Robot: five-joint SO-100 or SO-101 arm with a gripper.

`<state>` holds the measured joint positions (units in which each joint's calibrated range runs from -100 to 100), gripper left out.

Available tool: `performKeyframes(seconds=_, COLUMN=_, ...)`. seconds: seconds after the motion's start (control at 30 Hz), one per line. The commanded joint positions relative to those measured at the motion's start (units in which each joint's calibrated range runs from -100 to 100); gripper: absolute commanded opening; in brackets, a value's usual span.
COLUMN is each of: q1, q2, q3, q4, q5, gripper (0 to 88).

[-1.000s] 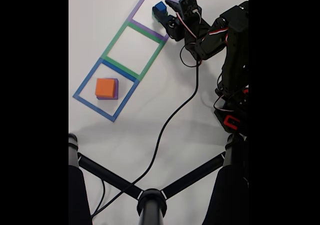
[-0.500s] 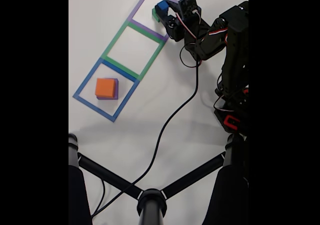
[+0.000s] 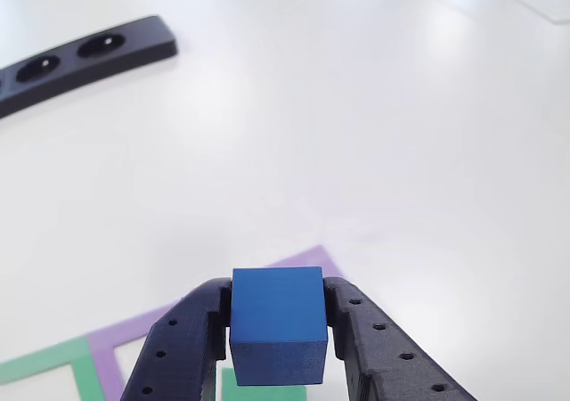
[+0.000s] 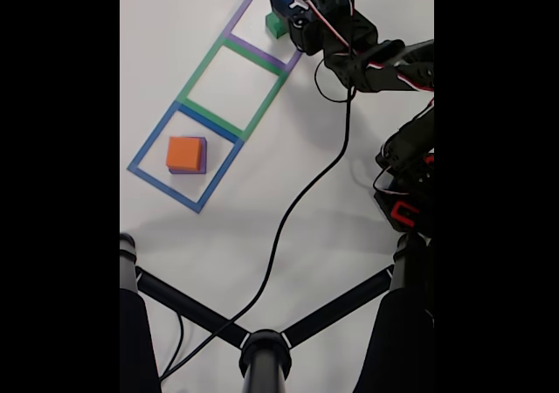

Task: Tower of hanoi

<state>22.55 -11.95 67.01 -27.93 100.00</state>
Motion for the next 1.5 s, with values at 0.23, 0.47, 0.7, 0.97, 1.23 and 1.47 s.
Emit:
performKeyframes(seconds=0.23, q1=-1.8, q2=-23.6, q3=-38.8, q4=74.3, q5=0.0, gripper=1.9)
performKeyframes(seconds=0.47, q1=-5.4, q2=-23.0, q3=-66.1, q4=105.3, q5=0.0, gripper=1.9)
performKeyframes(seconds=0.7, q1=-11.1, q2=-23.9, q3=-79.3, q4=119.9, q5=0.0, gripper=1.8)
performKeyframes(seconds=0.97, q1=-16.9, q2=-28.8, q3=-81.0, q4=125.5, q5=0.0, gripper=1.3)
performKeyframes(seconds=1.23, q1=-21.1, q2=-32.4, q3=-75.3, q4=124.4, q5=0.0, gripper=1.3)
performKeyframes(seconds=1.47, q1=-19.7, q2=-37.4, q3=-50.8, q4=104.6, q5=0.0, gripper=2.0)
